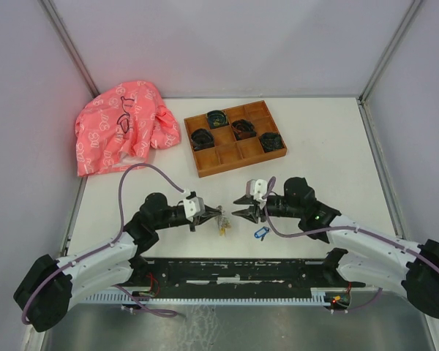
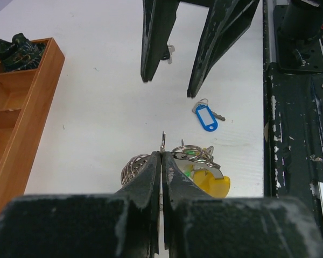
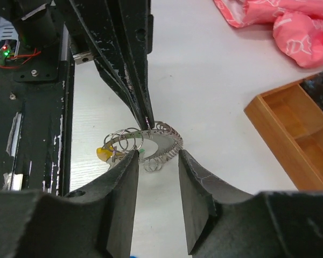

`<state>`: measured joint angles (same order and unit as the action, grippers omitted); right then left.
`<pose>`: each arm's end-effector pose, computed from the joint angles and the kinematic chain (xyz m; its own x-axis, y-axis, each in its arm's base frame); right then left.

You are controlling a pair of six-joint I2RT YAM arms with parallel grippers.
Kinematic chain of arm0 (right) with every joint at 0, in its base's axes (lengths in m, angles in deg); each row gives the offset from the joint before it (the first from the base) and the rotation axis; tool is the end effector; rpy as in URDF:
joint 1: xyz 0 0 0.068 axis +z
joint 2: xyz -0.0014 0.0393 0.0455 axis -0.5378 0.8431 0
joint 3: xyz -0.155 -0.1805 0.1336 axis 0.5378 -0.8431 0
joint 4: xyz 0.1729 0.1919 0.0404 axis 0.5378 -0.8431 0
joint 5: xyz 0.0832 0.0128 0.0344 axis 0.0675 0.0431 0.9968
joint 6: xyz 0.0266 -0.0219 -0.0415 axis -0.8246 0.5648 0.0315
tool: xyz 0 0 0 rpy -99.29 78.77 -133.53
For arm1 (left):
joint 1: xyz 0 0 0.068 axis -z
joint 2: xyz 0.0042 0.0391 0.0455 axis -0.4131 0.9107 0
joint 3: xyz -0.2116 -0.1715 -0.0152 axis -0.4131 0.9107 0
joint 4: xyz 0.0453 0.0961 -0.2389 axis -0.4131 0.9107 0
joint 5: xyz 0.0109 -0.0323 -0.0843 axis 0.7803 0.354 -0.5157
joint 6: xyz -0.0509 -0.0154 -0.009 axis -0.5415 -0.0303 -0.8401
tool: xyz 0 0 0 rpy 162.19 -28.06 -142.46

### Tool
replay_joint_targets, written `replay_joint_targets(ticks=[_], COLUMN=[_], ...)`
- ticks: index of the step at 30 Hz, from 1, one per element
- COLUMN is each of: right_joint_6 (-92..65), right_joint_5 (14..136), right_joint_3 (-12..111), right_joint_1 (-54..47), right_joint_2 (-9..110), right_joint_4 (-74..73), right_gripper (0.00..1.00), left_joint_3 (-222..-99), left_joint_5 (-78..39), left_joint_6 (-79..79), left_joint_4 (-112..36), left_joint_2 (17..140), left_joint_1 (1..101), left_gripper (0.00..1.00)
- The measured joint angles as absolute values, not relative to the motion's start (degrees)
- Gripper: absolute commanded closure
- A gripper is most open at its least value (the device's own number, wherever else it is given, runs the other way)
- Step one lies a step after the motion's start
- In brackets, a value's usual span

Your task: Put the keys on the keyring

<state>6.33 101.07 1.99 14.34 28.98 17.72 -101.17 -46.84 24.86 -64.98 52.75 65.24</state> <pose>0.1401 0.1786 0.2389 0.0634 -0.2085 -0.9760 -0.9883 0.1230 -0.0905 0.1248 -0.1352 0.2024 0.1206 0.1387 -0.9830 0.9657 0.2131 0.1486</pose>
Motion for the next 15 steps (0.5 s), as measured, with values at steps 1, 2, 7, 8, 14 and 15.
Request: replay_joint_targets(ticks=[1,2,7,8,14,15], right_joint_6=[5.4,4.2,-5.1,-7.4,-20.1,-21.8], right_joint_5=[99.5,97.9,86.6,83.9,71.9,70.7], right_joint_3=[2.3,2.8,7.3,8.8,13.1,13.3], right_joint_1=[14.3,14.3,14.3,14.3,14.3,14.3], right_joint_2=[27.6,26.4,23.7,23.6,22.7,22.9], right_joint_4=[16.1,14.3,1.3,-2.4,-18.6,-20.6], right_gripper=[0.54,0.52,0.44,0.44,0.43,0.43], left_joint_3=[-101.3,-101.3,-101.6,-101.6,-102.0,-102.2], left_joint_5=[-46.1,-45.8,-43.2,-42.8,-39.9,-39.3], left_joint_6=[24.9,24.9,24.8,24.8,24.7,24.7], left_joint_4=[-64.6,-64.4,-63.3,-63.1,-62.2,-61.8], left_joint_2=[52.7,52.7,52.8,52.8,52.8,52.8], left_joint_1=[65.2,65.2,65.2,65.2,65.2,65.2], left_gripper=[0.97,0.97,0.97,0.97,0.97,0.97])
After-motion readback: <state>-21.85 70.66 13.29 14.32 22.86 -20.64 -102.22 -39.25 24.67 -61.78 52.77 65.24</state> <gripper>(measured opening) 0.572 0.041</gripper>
